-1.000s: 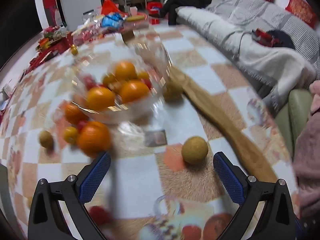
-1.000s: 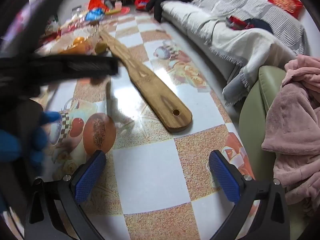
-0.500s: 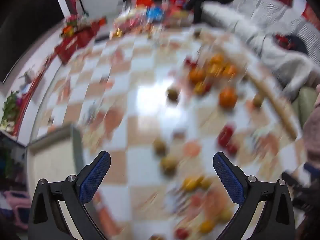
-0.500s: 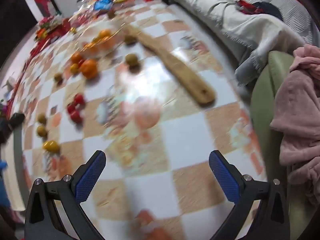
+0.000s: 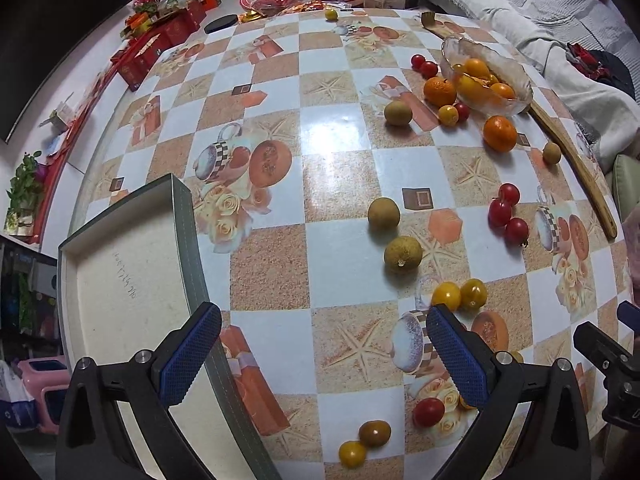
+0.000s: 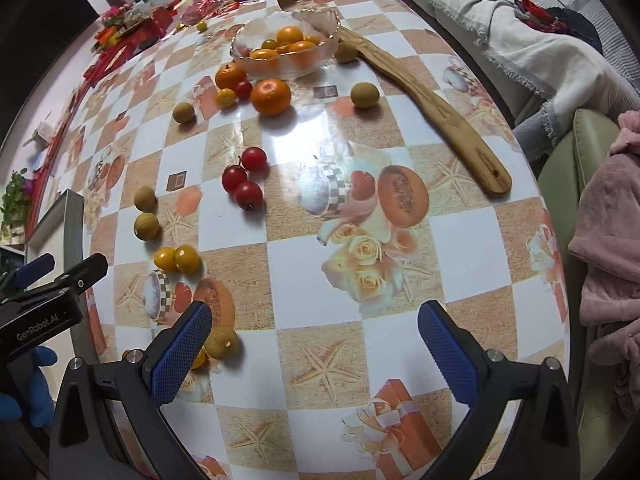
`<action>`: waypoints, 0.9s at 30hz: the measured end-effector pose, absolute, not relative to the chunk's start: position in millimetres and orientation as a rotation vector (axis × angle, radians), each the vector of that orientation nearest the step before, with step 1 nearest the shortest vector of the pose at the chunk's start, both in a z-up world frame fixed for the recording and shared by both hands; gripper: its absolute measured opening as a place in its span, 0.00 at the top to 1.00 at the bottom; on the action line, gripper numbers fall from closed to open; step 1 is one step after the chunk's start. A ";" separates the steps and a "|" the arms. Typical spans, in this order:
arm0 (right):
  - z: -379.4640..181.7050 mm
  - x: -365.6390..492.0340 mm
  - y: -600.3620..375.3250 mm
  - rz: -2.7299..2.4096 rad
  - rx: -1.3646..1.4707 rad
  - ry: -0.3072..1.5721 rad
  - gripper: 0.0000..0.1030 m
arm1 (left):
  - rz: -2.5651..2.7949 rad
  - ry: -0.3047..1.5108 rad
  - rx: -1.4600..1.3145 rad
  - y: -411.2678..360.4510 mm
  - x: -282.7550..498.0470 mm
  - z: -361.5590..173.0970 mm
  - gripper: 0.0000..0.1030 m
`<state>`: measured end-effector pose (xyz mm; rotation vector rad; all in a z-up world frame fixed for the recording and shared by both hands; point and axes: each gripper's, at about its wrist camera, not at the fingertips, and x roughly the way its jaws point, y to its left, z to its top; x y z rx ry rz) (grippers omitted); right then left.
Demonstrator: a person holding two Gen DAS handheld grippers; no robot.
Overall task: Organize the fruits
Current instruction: 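Move both tools over the table toward the brown round fruits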
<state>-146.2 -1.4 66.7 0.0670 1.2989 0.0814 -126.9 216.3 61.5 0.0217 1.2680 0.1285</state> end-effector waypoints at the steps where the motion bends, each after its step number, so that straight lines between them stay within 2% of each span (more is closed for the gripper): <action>1: 67.2 -145.8 0.8 0.085 0.062 1.297 0.00 | 0.129 1.272 0.019 217.1 -125.9 61.1 0.00; 27: 67.0 -110.6 -5.0 0.118 0.069 1.303 0.00 | 0.150 1.270 -0.016 212.2 -91.5 56.4 0.00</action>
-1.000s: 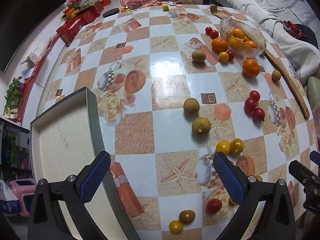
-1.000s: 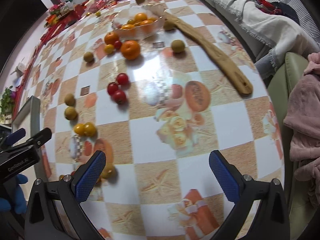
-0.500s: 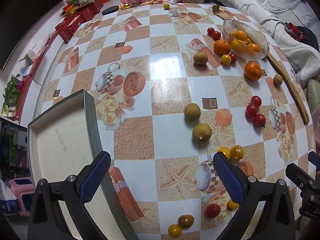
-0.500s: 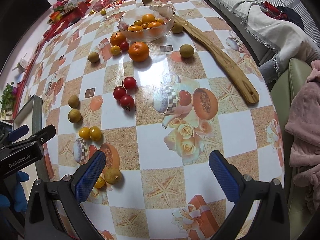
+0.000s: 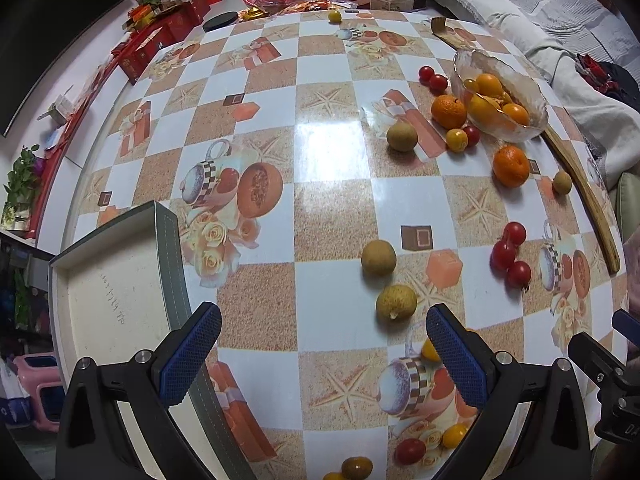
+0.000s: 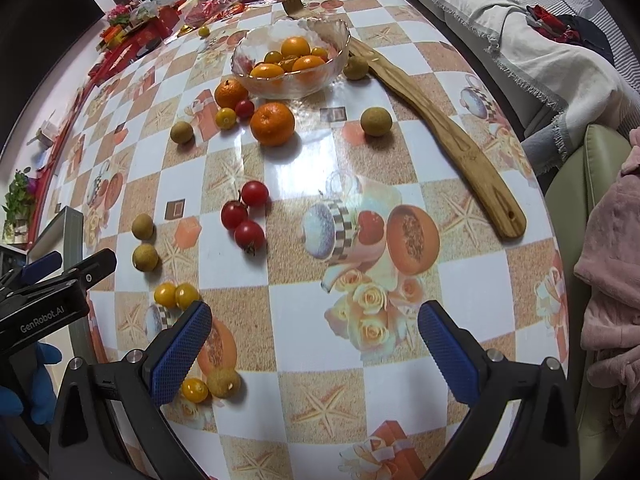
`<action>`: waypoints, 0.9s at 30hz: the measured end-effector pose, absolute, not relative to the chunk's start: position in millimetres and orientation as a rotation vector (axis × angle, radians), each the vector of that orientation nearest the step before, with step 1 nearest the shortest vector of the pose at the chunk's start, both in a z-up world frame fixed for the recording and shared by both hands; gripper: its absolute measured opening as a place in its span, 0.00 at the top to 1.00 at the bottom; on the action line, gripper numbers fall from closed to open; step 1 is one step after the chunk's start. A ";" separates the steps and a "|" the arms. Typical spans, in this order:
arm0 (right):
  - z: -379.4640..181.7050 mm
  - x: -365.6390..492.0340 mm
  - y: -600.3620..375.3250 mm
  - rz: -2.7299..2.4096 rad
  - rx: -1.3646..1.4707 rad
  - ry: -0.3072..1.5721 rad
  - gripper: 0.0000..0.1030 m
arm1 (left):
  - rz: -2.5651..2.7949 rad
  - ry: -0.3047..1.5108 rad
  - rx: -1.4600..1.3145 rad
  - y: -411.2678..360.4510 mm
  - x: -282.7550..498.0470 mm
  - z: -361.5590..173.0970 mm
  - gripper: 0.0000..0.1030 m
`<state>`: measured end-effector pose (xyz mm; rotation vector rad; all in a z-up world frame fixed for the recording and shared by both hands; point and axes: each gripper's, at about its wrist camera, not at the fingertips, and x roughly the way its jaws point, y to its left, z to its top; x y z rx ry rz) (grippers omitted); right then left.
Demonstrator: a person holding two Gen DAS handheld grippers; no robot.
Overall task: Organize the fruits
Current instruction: 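Move both tools over the table toward the brown round fruits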
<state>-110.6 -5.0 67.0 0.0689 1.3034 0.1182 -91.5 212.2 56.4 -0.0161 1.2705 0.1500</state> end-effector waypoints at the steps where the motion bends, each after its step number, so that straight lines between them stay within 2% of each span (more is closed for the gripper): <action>1: 67.0 -109.1 -5.2 0.118 0.071 1.303 0.00 | 0.152 1.271 -0.018 212.3 -90.1 55.7 0.00; 27: 58.8 -85.3 -13.4 0.115 0.071 1.315 0.00 | 0.159 1.306 -0.031 207.9 -68.3 44.2 0.00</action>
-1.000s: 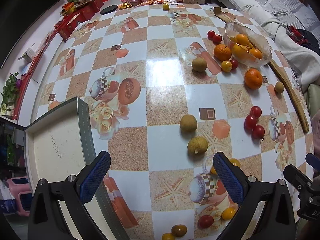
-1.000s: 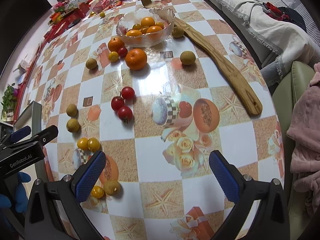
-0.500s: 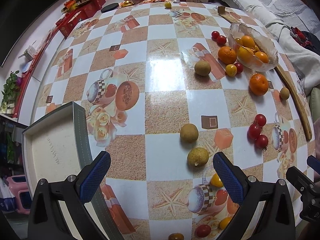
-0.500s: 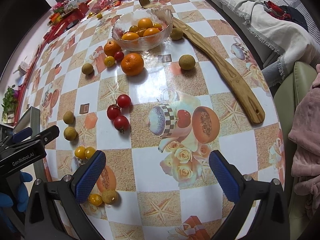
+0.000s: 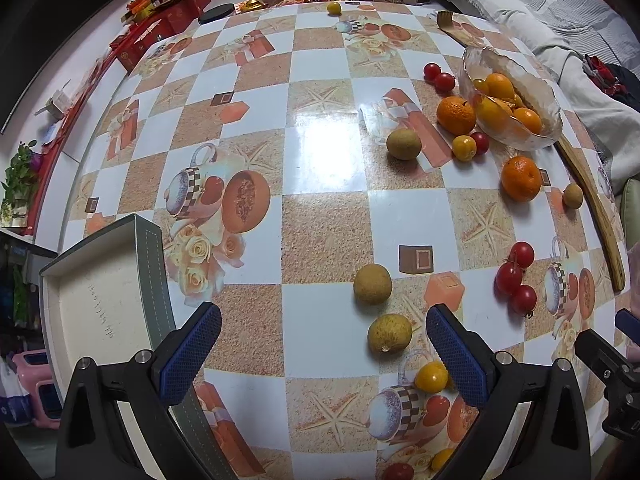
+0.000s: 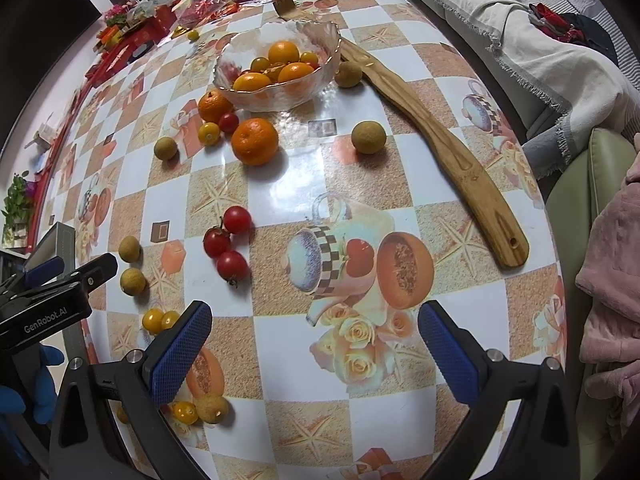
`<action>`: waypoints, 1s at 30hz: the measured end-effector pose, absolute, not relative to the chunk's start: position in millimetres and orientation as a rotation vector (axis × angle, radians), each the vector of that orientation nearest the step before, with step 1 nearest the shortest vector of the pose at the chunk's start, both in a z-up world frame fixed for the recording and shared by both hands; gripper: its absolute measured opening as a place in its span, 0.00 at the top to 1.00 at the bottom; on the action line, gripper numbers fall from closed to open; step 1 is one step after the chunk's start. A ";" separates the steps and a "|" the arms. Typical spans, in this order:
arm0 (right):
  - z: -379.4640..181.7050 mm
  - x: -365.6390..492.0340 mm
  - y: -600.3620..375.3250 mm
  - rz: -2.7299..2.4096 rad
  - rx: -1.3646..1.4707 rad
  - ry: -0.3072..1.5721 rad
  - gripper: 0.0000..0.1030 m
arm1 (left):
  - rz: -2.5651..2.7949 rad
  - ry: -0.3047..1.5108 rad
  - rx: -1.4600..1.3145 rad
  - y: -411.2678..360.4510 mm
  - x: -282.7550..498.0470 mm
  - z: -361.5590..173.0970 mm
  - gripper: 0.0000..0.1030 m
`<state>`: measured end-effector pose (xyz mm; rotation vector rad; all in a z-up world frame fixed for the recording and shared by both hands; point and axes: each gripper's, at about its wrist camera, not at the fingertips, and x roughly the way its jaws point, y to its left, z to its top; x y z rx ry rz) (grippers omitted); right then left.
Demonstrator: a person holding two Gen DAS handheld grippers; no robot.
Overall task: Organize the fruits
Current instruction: 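Move both tools over the table toward the brown round fruits, then close the left tool on a brown fruit while the right tool grasps another brown fruit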
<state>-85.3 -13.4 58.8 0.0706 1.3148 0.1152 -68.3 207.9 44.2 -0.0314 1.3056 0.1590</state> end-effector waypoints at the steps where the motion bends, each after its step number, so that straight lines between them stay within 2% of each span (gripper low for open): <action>1: 58.8 -83.5 -14.9 0.113 0.068 1.314 0.00 | 0.159 1.306 -0.033 207.8 -66.9 43.5 0.00; 15: 54.1 -18.2 -45.7 0.095 0.073 1.255 0.01 | 0.166 1.299 -0.068 202.0 -35.9 27.3 0.00; 23: 40.9 4.7 -45.0 0.127 0.069 1.259 0.17 | 0.179 1.316 -0.070 198.5 -35.4 20.3 0.00; 24: 38.7 7.1 -44.3 0.129 0.066 1.262 0.18 | 0.181 1.318 -0.069 198.0 -36.1 19.1 0.01; 26: 33.9 12.4 -42.6 0.134 0.057 1.268 0.24 | 0.180 1.332 -0.069 197.5 -36.4 15.2 0.15; 30: 25.8 21.3 -39.0 0.138 0.031 1.275 0.30 | 0.180 1.361 -0.100 197.9 -38.1 6.3 0.16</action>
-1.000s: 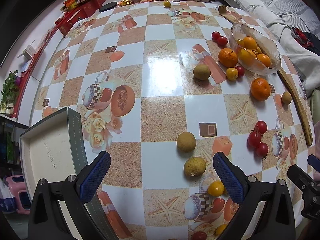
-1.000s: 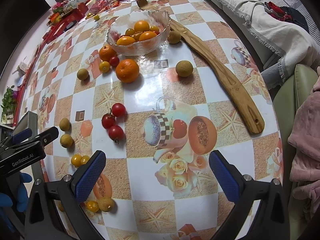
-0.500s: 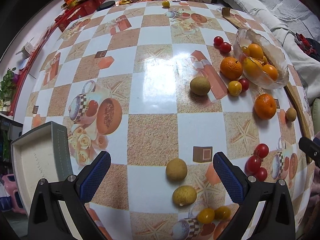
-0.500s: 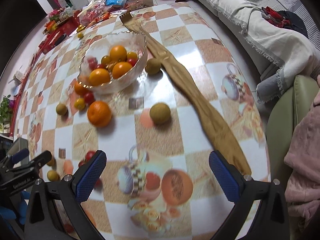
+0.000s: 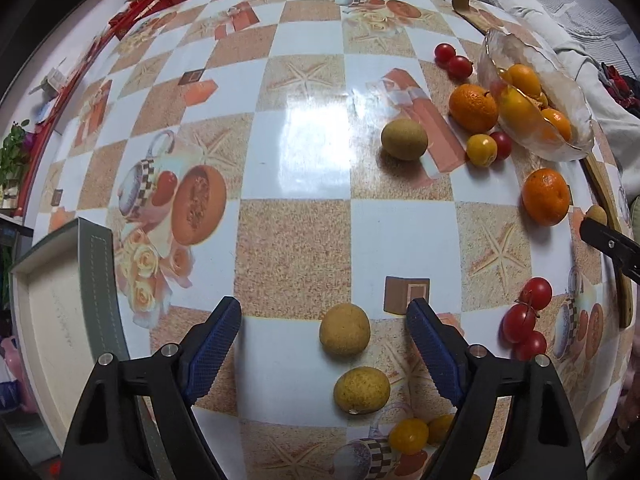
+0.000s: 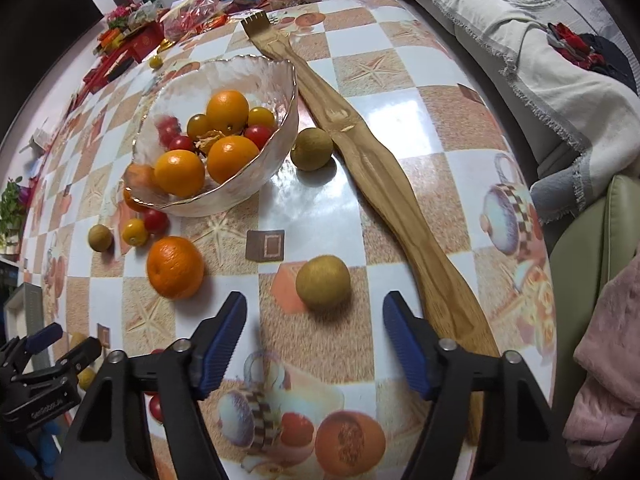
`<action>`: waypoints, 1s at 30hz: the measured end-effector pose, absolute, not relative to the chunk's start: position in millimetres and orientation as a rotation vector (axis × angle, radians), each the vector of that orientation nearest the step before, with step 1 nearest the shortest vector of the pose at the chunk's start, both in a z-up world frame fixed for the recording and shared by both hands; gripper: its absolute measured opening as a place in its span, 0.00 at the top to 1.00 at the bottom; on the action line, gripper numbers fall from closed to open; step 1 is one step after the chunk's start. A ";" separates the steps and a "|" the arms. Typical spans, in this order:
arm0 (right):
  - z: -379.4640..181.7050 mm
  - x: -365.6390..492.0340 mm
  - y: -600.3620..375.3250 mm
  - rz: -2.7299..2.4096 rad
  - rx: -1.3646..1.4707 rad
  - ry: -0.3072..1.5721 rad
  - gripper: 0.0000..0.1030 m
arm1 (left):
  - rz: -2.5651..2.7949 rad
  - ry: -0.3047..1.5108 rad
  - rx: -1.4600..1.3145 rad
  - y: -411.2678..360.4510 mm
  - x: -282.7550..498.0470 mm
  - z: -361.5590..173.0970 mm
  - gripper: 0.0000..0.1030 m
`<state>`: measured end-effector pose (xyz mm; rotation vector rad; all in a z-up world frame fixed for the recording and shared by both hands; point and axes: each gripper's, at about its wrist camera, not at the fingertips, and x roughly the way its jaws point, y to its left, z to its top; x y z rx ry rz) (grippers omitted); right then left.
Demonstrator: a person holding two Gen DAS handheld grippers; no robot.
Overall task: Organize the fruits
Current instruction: 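Close the left tool on a brown fruit while the right tool grasps another brown fruit, then carry both brown fruits over the white tray and open both tools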
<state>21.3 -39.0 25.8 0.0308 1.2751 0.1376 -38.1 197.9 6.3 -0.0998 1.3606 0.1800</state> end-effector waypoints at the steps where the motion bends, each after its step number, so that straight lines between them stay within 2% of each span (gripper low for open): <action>1: 23.1 23.7 -37.9 0.140 0.027 1.279 0.32 | 0.182 1.359 -0.093 196.4 -38.8 5.1 0.17; 2: 23.2 24.8 -37.3 0.137 0.018 1.273 0.33 | 0.177 1.359 -0.091 195.0 -39.3 4.2 0.23; 4: 22.9 27.5 -34.4 0.134 -0.005 1.266 0.37 | 0.164 1.350 -0.097 192.9 -40.6 4.3 0.27; 6: 23.0 30.3 -32.5 0.130 -0.022 1.260 0.47 | 0.157 1.345 -0.095 189.7 -41.5 4.2 0.32; 8: 23.7 32.9 -31.7 0.127 -0.032 1.255 0.71 | 0.140 1.340 -0.109 187.9 -43.5 5.0 0.46; 9: 23.7 33.9 -32.3 0.127 -0.028 1.257 0.71 | 0.135 1.335 -0.103 186.0 -45.0 5.5 0.49; 11: 24.1 33.5 -33.0 0.131 -0.023 1.257 0.71 | 0.119 1.327 -0.096 181.6 -44.5 9.3 0.70; 12: 24.3 33.1 -33.3 0.136 -0.016 1.257 0.71 | 0.109 1.323 -0.090 179.4 -45.8 10.2 0.76; 22: 44.5 -3.3 -38.3 0.212 0.112 1.256 0.71 | 0.060 1.249 -0.182 195.3 -69.9 36.6 0.76; 30: 69.8 -42.4 7.1 0.316 0.121 1.261 0.71 | 0.093 1.219 -0.183 225.8 -101.1 64.9 0.76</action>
